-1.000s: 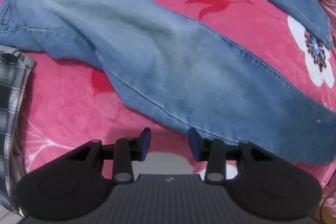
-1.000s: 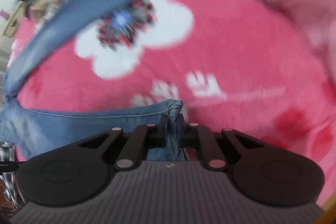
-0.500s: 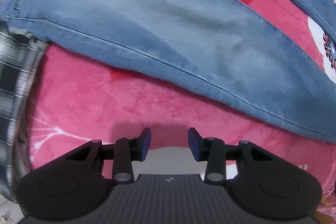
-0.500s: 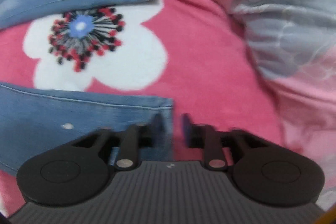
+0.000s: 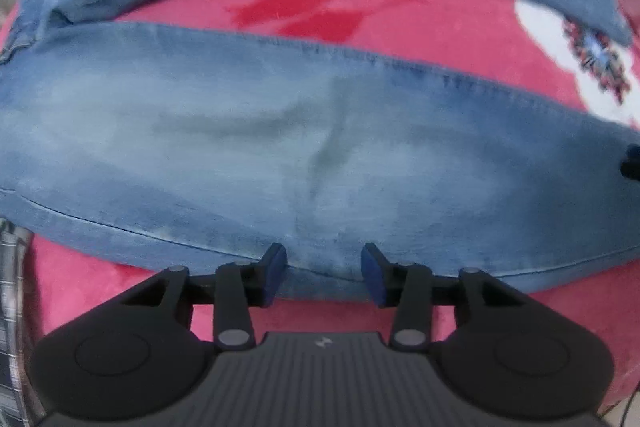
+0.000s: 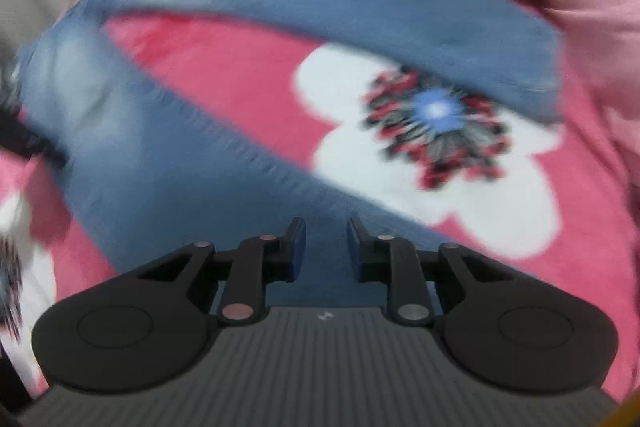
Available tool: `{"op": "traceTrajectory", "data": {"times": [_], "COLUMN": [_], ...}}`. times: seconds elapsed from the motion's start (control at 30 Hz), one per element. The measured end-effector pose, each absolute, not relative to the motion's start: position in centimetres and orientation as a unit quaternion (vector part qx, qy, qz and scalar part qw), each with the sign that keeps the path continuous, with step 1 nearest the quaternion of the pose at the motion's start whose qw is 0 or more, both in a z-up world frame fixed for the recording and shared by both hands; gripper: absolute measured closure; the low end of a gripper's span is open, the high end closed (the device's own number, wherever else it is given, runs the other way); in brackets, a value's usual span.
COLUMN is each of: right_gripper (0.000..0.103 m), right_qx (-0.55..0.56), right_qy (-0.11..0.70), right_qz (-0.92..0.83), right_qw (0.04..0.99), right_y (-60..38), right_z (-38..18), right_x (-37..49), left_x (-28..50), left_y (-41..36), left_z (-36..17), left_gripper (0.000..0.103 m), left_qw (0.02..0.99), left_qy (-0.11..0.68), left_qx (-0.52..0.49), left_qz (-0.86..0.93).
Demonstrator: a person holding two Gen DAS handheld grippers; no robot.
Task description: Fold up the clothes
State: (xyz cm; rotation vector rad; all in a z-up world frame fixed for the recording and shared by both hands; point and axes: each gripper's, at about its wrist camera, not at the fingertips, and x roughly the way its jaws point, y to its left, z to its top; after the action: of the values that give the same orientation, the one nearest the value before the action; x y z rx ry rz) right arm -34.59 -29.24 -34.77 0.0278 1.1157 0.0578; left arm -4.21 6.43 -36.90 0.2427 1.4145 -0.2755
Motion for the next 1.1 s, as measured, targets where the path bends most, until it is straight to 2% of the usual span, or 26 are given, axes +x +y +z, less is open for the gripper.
{"op": "traceTrajectory", "data": {"times": [0.13,0.17,0.2,0.33,0.4,0.53,0.7,0.87,1.1], "right_gripper": [0.083,0.087,0.081,0.079,0.078,0.073,0.071,0.07,0.07], "right_qx": [0.071,0.081,0.084,0.084,0.144,0.336,0.602,0.697,0.743], "right_qy": [0.575,0.589,0.603,0.617,0.593,0.539,0.489,0.412,0.299], "right_qz": [-0.072,-0.107,-0.145,-0.199,-0.178,-0.107,-0.095,-0.168,-0.248], "right_qw": [0.812,0.797,0.78,0.757,0.772,0.765,0.624,0.563,0.544], "right_y": [-35.5,-37.3,-38.9,-40.8,-39.7,-36.0,-30.5,-27.5,-26.5], "right_z": [-34.9,-34.2,-33.5,-30.7,-29.5,-30.1,-36.2,-38.2,-38.6], "right_x": [-38.8,-39.9,-41.1,-42.5,-41.2,-37.8,-38.0,-40.7,-43.7], "left_x": [-3.9,-3.9,-3.9,-3.9,-3.7,-3.2,-2.0,-0.3,1.8], "left_y": [8.0,8.5,9.4,13.7,16.7,22.5,27.5,30.7,32.2], "left_z": [-36.6,-36.3,-35.9,-34.1,-33.3,-33.4,-34.9,-37.3,-37.8], "left_gripper": [0.058,0.058,0.058,0.058,0.056,0.055,0.055,0.058,0.065], "left_qw": [0.743,0.744,0.746,0.761,0.773,0.783,0.786,0.777,0.781], "left_qy": [0.655,0.656,0.658,0.647,0.633,0.608,0.575,0.561,0.525], "left_qx": [0.072,0.063,0.05,-0.017,-0.049,-0.112,-0.205,-0.269,-0.326], "left_qz": [-0.115,-0.108,-0.096,-0.04,0.003,0.076,0.095,0.098,0.086]}}
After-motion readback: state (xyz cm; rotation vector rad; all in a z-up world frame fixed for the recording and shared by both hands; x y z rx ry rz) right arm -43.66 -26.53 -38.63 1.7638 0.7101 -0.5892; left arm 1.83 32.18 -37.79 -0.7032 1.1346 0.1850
